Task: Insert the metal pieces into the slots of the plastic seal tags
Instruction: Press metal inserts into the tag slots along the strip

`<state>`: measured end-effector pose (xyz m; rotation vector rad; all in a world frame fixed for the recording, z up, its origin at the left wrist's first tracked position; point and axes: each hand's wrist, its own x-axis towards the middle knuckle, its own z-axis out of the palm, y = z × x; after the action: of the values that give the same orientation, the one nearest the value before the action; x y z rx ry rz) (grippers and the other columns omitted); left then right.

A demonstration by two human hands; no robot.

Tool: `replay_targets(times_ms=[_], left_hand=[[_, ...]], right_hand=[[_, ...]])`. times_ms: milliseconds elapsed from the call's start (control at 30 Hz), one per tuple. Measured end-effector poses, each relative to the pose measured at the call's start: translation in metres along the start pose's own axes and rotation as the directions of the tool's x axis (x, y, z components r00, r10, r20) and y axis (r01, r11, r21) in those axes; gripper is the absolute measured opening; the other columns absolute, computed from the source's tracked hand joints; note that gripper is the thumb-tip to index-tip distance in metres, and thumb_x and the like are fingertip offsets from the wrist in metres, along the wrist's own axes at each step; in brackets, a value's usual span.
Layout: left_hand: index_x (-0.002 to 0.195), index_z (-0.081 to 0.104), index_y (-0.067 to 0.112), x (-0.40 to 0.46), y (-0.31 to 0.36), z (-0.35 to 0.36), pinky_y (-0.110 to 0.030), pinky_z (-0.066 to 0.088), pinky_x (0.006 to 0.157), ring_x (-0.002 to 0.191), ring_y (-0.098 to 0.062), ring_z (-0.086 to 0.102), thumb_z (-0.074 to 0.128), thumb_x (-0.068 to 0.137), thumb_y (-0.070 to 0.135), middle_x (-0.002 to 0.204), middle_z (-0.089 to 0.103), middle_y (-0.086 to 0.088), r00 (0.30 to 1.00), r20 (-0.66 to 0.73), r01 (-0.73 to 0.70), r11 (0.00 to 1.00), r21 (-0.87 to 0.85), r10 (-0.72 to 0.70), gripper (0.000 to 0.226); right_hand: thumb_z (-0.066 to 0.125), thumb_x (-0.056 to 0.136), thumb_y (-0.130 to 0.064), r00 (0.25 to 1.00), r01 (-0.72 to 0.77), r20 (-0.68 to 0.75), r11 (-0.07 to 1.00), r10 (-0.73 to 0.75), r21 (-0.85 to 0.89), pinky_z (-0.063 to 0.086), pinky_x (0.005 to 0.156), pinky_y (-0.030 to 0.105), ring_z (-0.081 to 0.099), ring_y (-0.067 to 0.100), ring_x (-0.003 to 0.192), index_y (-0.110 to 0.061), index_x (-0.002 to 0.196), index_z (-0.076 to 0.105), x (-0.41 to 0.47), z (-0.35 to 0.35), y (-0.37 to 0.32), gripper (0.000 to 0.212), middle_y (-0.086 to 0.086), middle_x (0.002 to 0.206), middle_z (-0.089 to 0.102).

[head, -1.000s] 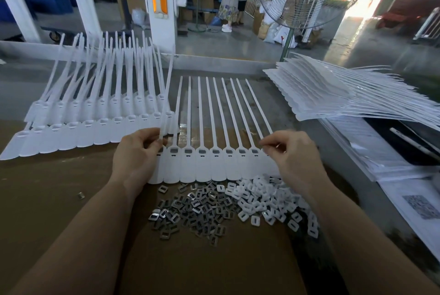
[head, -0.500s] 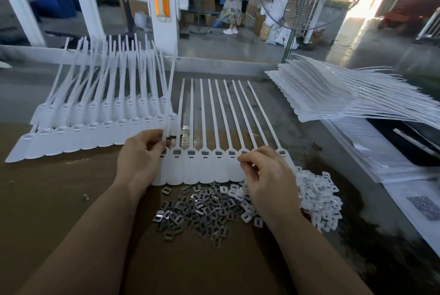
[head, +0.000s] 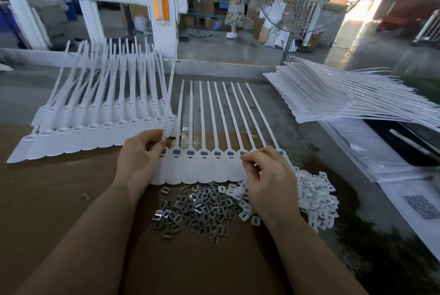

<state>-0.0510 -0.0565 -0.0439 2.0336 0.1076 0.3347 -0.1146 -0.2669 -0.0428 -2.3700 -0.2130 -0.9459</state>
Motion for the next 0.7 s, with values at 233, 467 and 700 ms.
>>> replay_targets(times_ms=[233,467,700], left_hand=[[0.121,0.061,0.011,-0.0003,0.0002,0.0008,-0.023,0.04,0.085,0.097,-0.012,0.059,0.056,0.093,0.011,0.097,0.066,0.005,1.0,0.003,0.009,1.0,-0.007,-0.009,0.029],[0.123,0.06,0.011,-0.0008,0.0018,0.0012,-0.023,0.039,0.083,0.092,-0.009,0.058,0.055,0.093,0.011,0.093,0.066,0.006,1.0,0.013,0.029,0.999,-0.016,-0.028,0.03],[0.125,0.059,0.011,-0.0006,0.0029,0.0006,-0.024,0.04,0.087,0.097,-0.012,0.058,0.055,0.094,0.012,0.105,0.068,-0.001,1.0,0.015,0.027,1.0,-0.001,-0.027,0.032]], right_hand=[[0.066,0.081,0.0,1.0,0.026,-0.008,1.0,-0.026,-0.013,0.052,0.065,0.039,0.058,0.021,0.07,-0.004,0.081,0.07,-0.0008,0.0001,-0.0007,0.005,0.006,0.077,0.062],[0.066,0.082,0.002,0.999,0.041,-0.028,0.999,-0.041,0.005,0.052,0.063,0.035,0.057,0.02,0.068,-0.003,0.081,0.069,-0.0005,-0.0008,-0.0011,0.006,0.005,0.075,0.062],[0.065,0.083,0.002,0.996,0.073,-0.045,0.997,-0.072,0.012,0.053,0.063,0.034,0.059,0.02,0.07,-0.001,0.083,0.069,-0.0008,-0.0012,-0.0024,0.005,0.006,0.077,0.063]])
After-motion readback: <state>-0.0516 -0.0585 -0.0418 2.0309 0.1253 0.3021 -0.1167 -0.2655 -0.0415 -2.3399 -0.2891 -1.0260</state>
